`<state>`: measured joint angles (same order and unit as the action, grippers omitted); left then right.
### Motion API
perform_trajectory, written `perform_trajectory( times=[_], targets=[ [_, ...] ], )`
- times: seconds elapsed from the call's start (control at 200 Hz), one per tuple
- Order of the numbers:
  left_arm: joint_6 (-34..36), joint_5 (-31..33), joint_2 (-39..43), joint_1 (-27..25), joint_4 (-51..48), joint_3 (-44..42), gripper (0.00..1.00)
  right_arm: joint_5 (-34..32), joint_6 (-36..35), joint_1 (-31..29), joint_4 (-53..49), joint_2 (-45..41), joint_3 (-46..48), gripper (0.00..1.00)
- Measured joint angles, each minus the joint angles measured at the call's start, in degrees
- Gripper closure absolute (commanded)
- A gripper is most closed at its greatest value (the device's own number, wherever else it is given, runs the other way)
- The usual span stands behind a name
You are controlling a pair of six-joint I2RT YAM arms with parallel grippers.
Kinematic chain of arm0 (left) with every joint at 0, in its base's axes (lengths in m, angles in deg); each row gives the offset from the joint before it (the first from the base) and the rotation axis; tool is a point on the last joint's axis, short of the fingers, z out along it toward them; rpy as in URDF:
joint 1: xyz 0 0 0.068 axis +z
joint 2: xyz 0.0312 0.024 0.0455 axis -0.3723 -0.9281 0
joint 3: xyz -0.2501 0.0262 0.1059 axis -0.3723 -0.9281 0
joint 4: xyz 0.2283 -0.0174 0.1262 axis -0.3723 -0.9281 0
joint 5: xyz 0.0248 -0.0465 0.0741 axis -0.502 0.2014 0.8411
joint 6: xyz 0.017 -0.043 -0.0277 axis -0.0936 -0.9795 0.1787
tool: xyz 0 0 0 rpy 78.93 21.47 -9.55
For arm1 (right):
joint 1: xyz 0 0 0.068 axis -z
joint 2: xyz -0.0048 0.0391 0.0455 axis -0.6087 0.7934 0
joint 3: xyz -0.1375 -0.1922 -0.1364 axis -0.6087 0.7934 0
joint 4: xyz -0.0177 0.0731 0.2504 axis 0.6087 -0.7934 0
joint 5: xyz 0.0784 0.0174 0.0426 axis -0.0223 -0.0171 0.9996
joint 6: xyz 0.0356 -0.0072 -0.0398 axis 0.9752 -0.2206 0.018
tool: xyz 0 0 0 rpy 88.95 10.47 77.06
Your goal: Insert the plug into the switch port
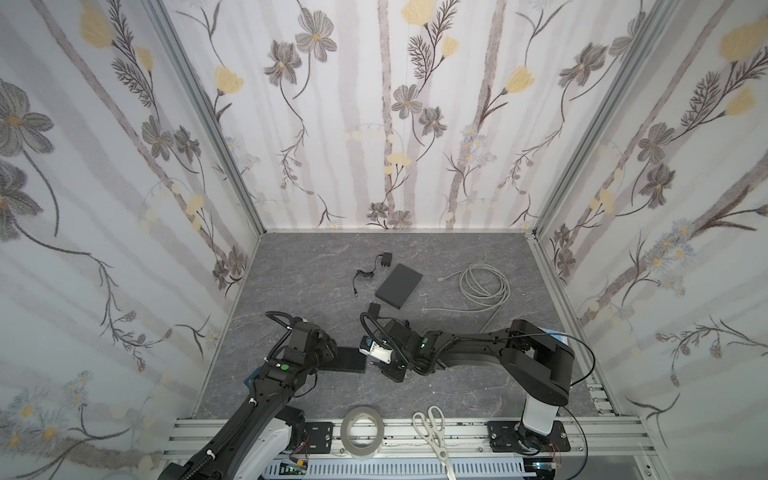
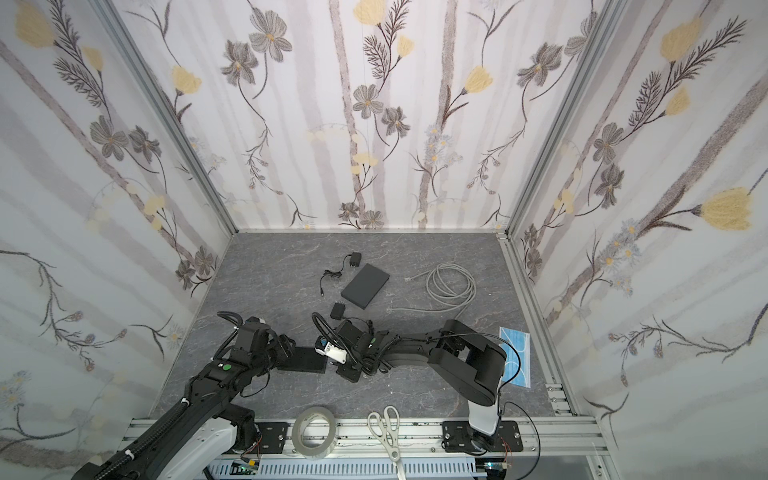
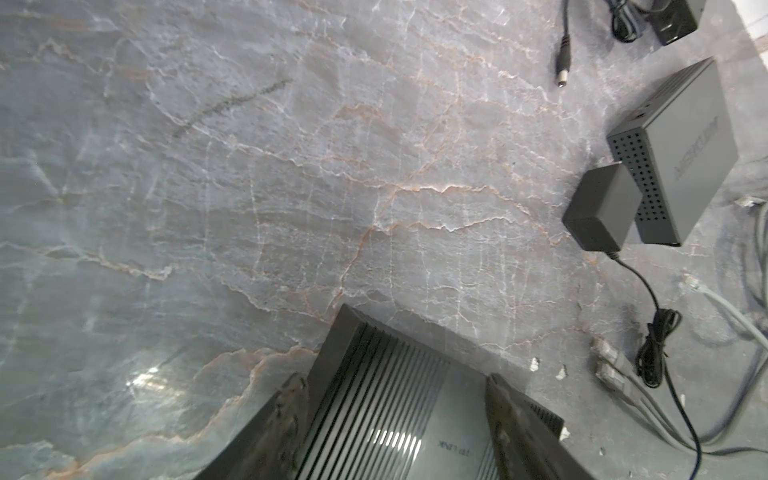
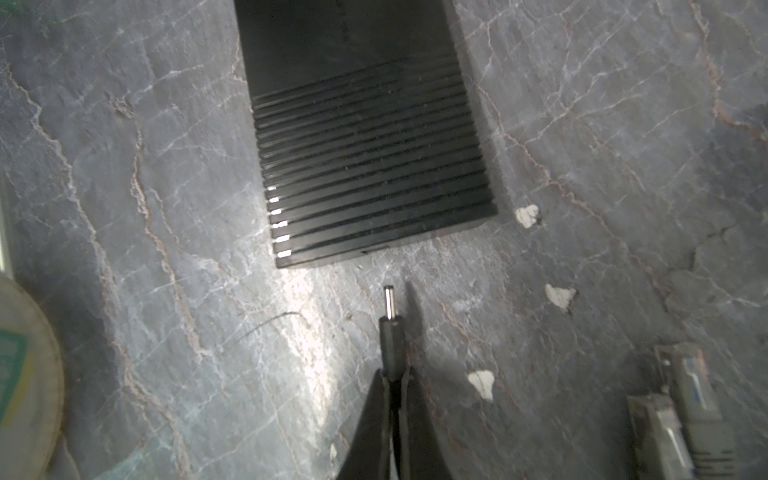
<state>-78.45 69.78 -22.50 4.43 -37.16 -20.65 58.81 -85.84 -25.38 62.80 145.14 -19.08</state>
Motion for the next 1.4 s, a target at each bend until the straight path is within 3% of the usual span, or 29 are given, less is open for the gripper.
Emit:
perform_trajectory(
  times=[0.515,1.404],
  targets=[
    [1.5,-4.7,-7.4,0.1,11.5,-0.5,0.34,0.5,1.1,0.0,3.7,-1.4,3.3,1.00],
    [-0.4,-6.6,-7.9,0.0,11.9,-1.6,0.36,0.0,1.7,-0.1,2.5,-1.1,2.4,1.00]
  ],
)
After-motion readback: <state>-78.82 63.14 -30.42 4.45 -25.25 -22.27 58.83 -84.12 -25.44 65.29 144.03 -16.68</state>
